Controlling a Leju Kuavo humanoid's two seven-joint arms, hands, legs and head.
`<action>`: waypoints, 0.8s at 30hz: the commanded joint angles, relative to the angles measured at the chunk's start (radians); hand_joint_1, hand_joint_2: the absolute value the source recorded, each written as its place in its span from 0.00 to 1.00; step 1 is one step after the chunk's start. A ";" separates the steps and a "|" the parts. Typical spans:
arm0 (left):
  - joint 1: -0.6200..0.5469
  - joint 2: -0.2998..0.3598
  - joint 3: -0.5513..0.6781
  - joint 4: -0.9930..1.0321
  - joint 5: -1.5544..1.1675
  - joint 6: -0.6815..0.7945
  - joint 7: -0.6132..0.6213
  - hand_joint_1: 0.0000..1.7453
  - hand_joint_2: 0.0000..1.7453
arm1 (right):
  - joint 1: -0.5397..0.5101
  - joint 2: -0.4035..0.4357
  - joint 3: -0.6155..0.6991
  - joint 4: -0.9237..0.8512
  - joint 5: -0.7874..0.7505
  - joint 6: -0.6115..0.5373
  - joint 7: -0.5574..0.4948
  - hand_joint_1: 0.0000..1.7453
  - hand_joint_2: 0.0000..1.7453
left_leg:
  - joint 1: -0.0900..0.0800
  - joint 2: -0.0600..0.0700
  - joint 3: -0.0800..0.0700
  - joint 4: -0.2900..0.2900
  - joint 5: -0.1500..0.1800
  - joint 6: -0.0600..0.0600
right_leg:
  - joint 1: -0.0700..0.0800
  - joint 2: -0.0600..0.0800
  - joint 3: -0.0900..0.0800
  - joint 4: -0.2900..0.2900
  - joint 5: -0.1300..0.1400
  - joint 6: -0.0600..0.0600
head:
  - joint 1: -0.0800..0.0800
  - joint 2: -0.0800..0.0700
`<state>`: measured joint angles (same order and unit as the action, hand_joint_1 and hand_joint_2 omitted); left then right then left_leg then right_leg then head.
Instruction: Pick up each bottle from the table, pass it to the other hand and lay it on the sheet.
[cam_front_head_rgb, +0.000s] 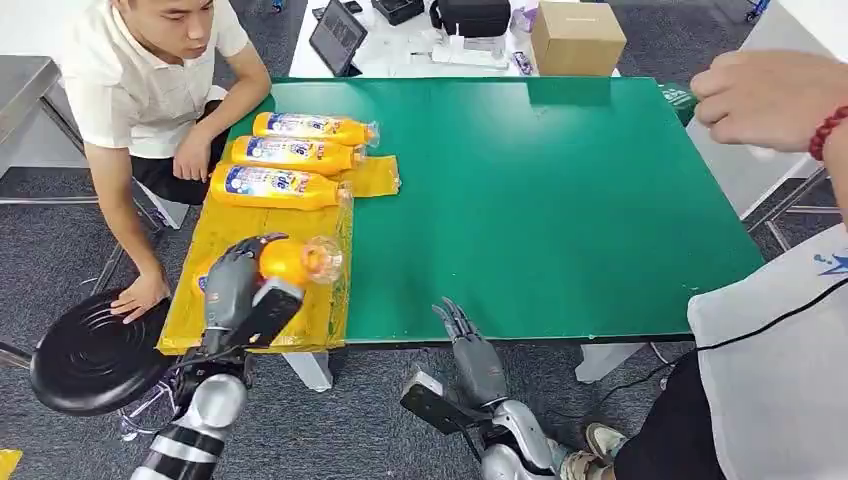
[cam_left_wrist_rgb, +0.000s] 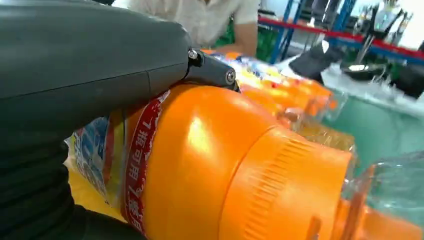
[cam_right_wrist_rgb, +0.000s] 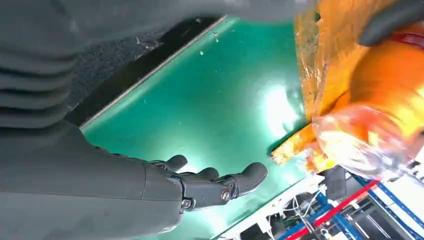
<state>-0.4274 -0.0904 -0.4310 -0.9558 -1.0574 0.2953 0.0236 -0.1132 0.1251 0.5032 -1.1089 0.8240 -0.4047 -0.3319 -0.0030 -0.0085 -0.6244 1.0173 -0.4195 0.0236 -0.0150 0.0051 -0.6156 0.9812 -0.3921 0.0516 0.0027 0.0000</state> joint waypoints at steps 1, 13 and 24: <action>-0.189 -0.071 -0.056 0.442 -0.092 -0.035 0.076 1.00 1.00 | -0.022 0.018 0.019 -0.048 -0.077 -0.105 -0.133 0.00 1.00 | 0.001 -0.002 0.003 0.000 -0.001 -0.001 | 0.001 -0.002 0.004 0.000 -0.002 -0.002 | -0.001 0.000; -0.277 -0.092 0.020 0.659 -0.070 -0.177 0.164 0.90 1.00 | -0.074 0.047 0.022 0.036 -0.209 -0.082 -0.184 0.00 1.00 | 0.001 0.002 0.006 -0.001 -0.001 -0.001 | 0.001 0.002 0.006 -0.001 0.000 -0.002 | 0.000 0.000; -0.265 -0.088 0.130 0.680 0.008 -0.210 0.168 0.00 1.00 | -0.109 0.061 0.019 0.136 -0.247 -0.112 -0.212 0.00 1.00 | 0.001 0.005 0.015 -0.003 -0.001 -0.002 | 0.001 0.003 0.012 -0.001 0.000 -0.002 | -0.001 0.000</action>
<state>-0.7245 -0.1789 -0.4127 -0.3922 -1.0980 0.1007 0.2037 -0.1648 0.1880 0.5051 -1.0972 0.5894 -0.5058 -0.5378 -0.0025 -0.0080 -0.6150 1.0168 -0.4198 0.0230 -0.0144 0.0054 -0.6073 0.9825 -0.3923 0.0512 0.0019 0.0000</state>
